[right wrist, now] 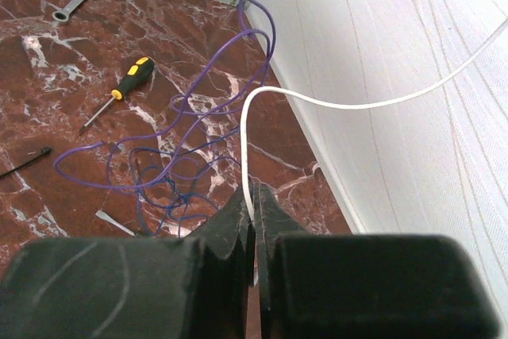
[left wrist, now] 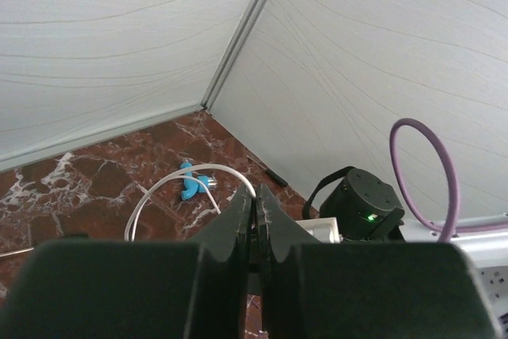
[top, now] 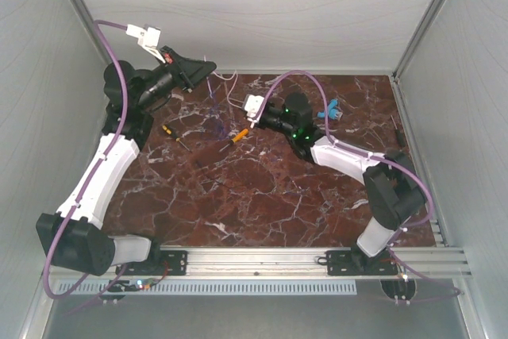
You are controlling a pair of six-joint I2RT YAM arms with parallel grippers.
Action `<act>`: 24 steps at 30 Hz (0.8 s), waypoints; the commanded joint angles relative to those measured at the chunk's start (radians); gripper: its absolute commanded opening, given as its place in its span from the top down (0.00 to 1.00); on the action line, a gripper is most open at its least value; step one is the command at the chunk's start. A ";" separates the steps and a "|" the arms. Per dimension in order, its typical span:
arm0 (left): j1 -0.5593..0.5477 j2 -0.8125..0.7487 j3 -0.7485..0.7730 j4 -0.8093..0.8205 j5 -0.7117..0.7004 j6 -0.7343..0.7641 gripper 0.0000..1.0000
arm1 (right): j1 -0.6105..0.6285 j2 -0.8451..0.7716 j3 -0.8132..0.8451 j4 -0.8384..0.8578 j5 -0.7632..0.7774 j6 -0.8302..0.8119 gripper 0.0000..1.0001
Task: Zip-tie the wires
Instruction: Untie the cable at the center of the board.
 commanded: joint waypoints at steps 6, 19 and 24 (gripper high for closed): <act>0.008 -0.056 -0.115 -0.082 -0.334 0.081 1.00 | 0.011 -0.109 -0.069 0.065 0.134 0.172 1.00; 0.055 0.101 -0.330 0.062 -0.434 0.009 0.93 | 0.038 -0.401 -0.107 -0.223 0.225 0.590 1.00; 0.054 0.188 -0.347 0.100 -0.448 0.005 0.72 | 0.127 -0.447 -0.135 -0.297 0.207 0.649 1.00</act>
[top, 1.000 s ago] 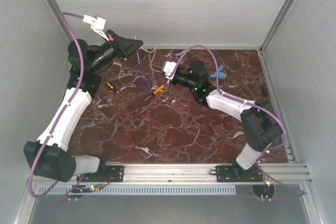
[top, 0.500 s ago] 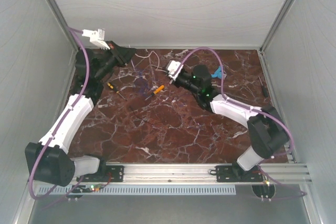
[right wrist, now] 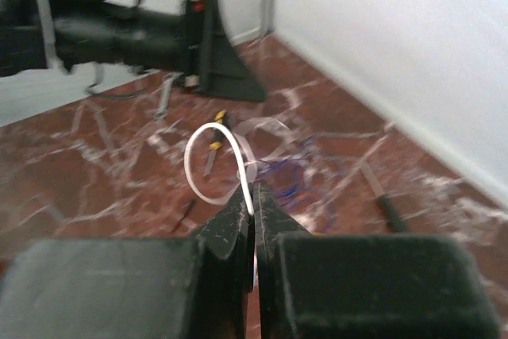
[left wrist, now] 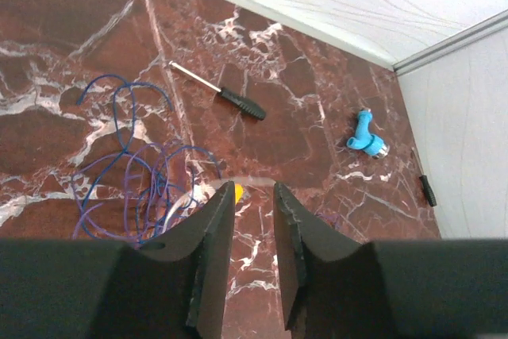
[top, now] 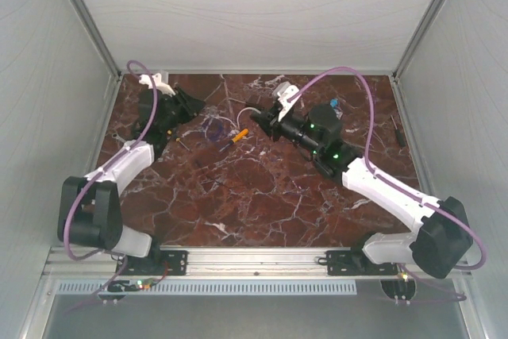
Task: Zip-tie the wires
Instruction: Untie the cable at the center of the board.
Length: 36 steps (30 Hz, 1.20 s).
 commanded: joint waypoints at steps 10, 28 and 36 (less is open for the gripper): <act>0.001 0.130 -0.067 0.263 0.086 -0.041 0.32 | 0.146 -0.004 0.176 -0.246 0.163 0.135 1.00; -0.010 0.304 -0.086 0.237 0.243 0.092 0.33 | 0.146 0.175 0.582 -0.290 0.273 0.062 1.00; -0.013 0.244 -0.119 0.226 0.197 0.101 0.30 | 0.144 0.190 0.624 -0.355 0.447 0.036 1.00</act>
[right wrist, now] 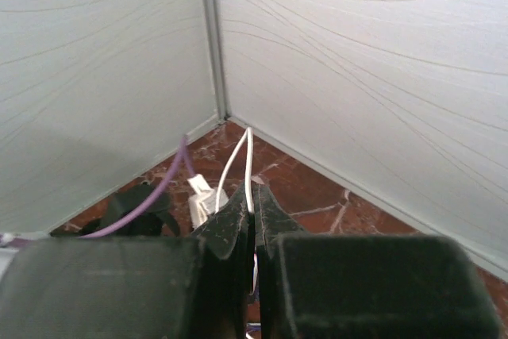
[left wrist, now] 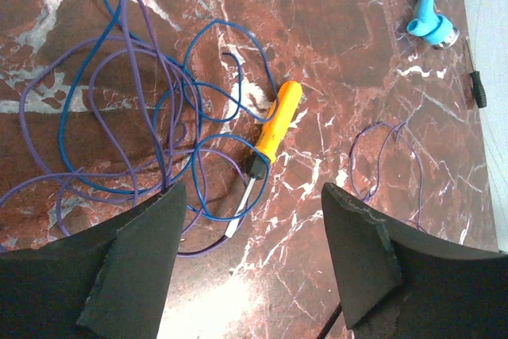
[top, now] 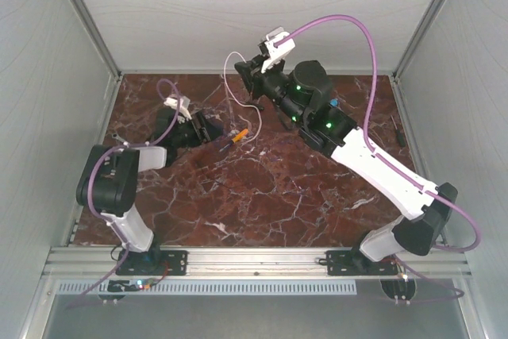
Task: Zip-tie the wires
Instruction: Untie the cable at the center of the board.
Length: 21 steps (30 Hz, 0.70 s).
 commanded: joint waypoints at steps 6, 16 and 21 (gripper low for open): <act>-0.008 -0.224 -0.066 0.014 -0.055 0.004 0.12 | -0.014 -0.018 -0.059 -0.033 0.153 -0.007 1.00; -0.026 -0.440 -0.194 0.079 -0.048 -0.122 0.07 | -0.046 -0.013 -0.084 -0.034 0.115 0.010 1.00; -0.061 -0.396 -0.155 0.137 0.035 -0.218 0.02 | -0.052 -0.037 -0.103 -0.040 0.111 0.012 1.00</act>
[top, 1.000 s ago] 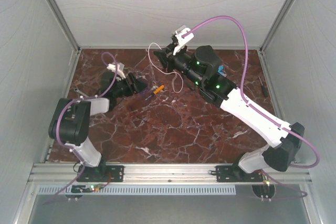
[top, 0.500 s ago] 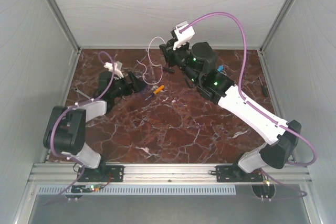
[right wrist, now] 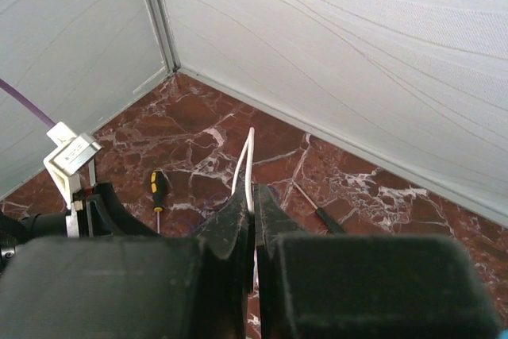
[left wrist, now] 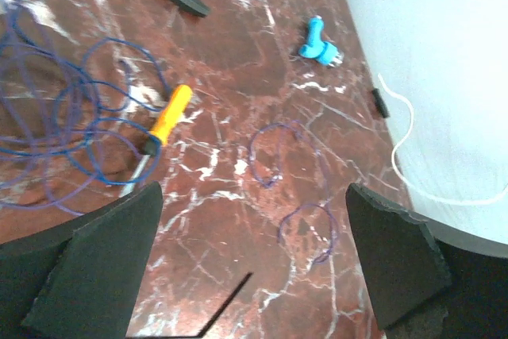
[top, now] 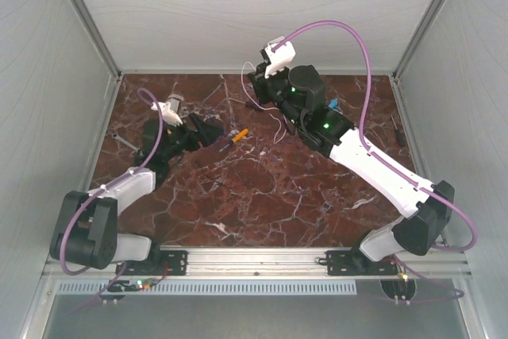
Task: Zip-tie the wires
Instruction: Untie the cable at the center of the board, then place the cable at the center of the board.
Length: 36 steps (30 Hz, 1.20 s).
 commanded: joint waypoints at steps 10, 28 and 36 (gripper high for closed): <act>-0.174 0.210 0.178 0.166 0.036 -0.294 0.00 | -0.010 -0.068 -0.043 0.033 -0.037 0.050 1.00; -0.234 0.504 0.389 0.391 -0.016 -0.404 0.49 | -0.024 -0.101 -0.046 0.024 -0.048 0.082 1.00; -0.262 0.525 0.355 0.427 0.054 -0.381 0.32 | -0.050 -0.122 -0.066 0.041 -0.051 0.089 1.00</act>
